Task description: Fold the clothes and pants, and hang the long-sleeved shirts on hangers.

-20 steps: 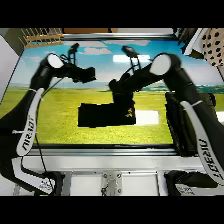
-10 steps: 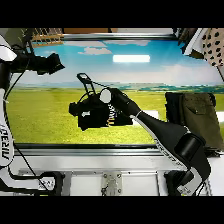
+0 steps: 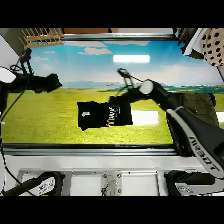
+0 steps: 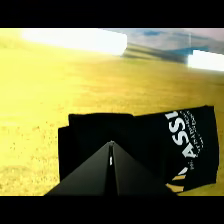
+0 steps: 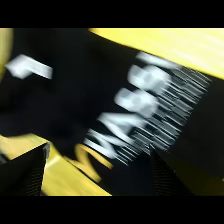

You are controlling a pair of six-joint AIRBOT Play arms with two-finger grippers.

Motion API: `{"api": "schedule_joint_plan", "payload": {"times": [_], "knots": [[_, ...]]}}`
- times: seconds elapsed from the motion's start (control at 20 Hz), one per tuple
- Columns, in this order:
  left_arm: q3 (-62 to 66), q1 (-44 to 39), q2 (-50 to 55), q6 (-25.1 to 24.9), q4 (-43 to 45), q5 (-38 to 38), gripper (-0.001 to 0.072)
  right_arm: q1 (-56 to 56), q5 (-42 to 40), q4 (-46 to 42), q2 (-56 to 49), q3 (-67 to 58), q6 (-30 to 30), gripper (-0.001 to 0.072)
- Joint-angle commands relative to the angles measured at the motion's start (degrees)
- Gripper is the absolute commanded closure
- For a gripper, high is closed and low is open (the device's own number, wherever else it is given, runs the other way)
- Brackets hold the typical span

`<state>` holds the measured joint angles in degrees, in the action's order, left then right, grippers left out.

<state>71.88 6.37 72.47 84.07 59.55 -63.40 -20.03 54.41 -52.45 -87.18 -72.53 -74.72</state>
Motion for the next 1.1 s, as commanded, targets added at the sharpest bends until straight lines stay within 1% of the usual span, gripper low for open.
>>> {"api": "schedule_joint_plan", "payload": {"times": [0.0,0.1,0.2,0.25,0.3,0.35,0.4,0.5,0.65,0.7,0.8,0.85,0.9,0.95,1.05], "knots": [[-9.03,-3.65,-4.17,-0.81,0.37,2.25,0.0701,14.80,7.19,-0.02,2.89,11.96,0.17,0.0030],[-11.76,-6.21,-5.33,-0.79,0.39,3.48,0.0701,19.26,6.95,4.11,0.37,14.10,0.72,0.0030],[-12.31,-8.35,-5.38,-0.81,0.46,3.32,0.0700,19.91,6.34,9.90,-2.84,14.08,3.63,0.0031],[-12.24,-9.29,-5.38,-0.79,0.37,3.61,0.0701,19.19,5.42,12.85,-4.31,14.08,5.22,0.0032],[-12.24,-10.05,-5.38,-0.79,0.39,4.13,0.0701,17.97,4.13,15.69,-5.79,14.08,6.54,0.0059],[-12.24,-10.75,-5.38,-0.76,0.39,4.70,0.0701,16.44,2.91,18.36,-7.21,13.90,7.87,0.0108],[-12.24,-11.32,-5.38,-0.76,0.39,5.18,0.0701,14.86,2.10,20.90,-8.48,13.57,9.29,0.0122],[-12.24,-12.15,-5.38,-0.76,0.39,5.40,0.0701,11.08,0.83,24.79,-10.99,12.31,10.54,0.0121],[-12.24,-12.33,-5.38,-0.74,0.39,5.38,0.0700,5.60,-1.09,25.75,-14.05,9.29,10.51,0.0124],[-12.24,-12.33,-5.38,-0.74,0.39,5.31,0.0700,4.33,-1.77,25.75,-14.47,8.55,10.51,0.0181],[-12.24,-12.22,-5.38,-0.74,0.37,4.98,0.0701,2.91,-2.99,25.73,-14.32,7.65,12.41,0.0610],[-12.24,-12.22,-5.38,-0.74,0.39,5.01,0.0700,2.84,-2.93,25.64,-14.14,7.13,12.41,0.0698],[-12.24,-12.22,-5.38,-0.74,0.39,5.01,0.0701,3.34,-2.89,25.14,-13.53,6.54,12.35,0.0701],[-12.24,-12.22,-5.38,-0.74,0.39,5.01,0.0701,4.59,-2.47,23.54,-12.37,5.46,11.06,0.0701],[-12.24,-12.22,-5.38,-0.74,0.42,5.16,0.0701,9.14,-0.87,15.10,-8.61,1.77,4.39,0.0701]]}}
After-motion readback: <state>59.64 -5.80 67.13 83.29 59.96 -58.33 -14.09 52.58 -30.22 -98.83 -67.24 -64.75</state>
